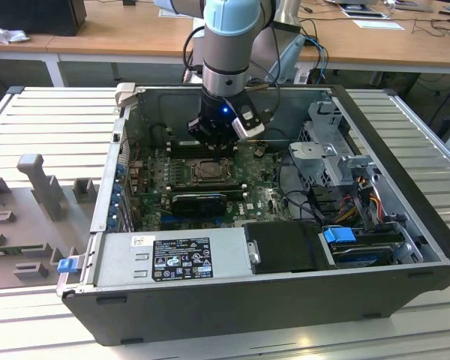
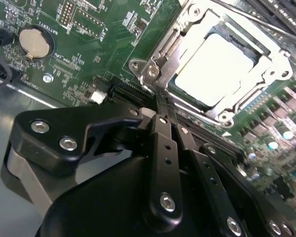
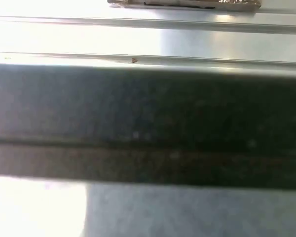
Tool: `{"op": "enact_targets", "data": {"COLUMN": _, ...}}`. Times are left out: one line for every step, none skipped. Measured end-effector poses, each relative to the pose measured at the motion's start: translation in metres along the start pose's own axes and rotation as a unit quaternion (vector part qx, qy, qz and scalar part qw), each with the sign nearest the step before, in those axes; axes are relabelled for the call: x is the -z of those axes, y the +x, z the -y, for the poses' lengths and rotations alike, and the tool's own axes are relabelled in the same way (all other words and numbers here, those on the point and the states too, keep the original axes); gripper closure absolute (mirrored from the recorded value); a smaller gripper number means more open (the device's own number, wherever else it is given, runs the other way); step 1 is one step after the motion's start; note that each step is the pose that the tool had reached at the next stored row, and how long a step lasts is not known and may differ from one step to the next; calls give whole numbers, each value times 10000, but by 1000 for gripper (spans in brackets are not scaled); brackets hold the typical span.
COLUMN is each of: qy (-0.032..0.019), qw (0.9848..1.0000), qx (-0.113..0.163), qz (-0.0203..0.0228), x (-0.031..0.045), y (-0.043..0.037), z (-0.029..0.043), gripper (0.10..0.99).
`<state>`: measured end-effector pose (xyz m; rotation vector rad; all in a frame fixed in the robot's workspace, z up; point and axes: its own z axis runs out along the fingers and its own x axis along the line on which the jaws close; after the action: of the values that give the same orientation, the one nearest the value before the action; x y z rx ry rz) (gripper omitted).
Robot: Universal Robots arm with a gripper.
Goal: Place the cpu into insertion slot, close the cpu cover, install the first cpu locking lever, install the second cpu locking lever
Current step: 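Install the first cpu locking lever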
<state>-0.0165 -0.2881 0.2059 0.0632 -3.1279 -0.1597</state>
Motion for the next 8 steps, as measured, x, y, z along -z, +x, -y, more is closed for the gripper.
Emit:
{"op": "enact_targets", "data": {"qy": 1, "qw": 10000, "qx": 0, "qz": -1, "x": 46, "y": 0, "z": -4, "gripper": 980}}
{"op": "enact_targets", "data": {"qy": 2, "qw": 10000, "qx": 0, "qz": -1, "x": 85, "y": 1, "z": -8, "gripper": 980}}
{"op": "enact_targets", "data": {"qy": 3, "qw": 10000, "qx": 0, "qz": -1, "x": 132, "y": 1, "z": -13, "gripper": 980}}
{"op": "enact_targets", "data": {"qy": 7, "qw": 10000, "qx": 1, "qz": -1, "x": 147, "y": 1, "z": -15, "gripper": 980}}
{"op": "enact_targets", "data": {"qy": 8, "qw": 10000, "qx": 1, "qz": -1, "x": 147, "y": 1, "z": -14, "gripper": 980}}
{"op": "enact_targets", "data": {"qy": 10, "qw": 10000, "qx": 0, "qz": -1, "x": 149, "y": 2, "z": 2, "gripper": 980}}
{"op": "enact_targets", "data": {"qy": 10, "qw": 10000, "qx": 0, "qz": -1, "x": 150, "y": 2, "z": 7, "gripper": 980}}
{"op": "enact_targets", "data": {"qy": 10, "qw": 10000, "qx": 0, "qz": -1, "x": 150, "y": 2, "z": 13, "gripper": 980}}
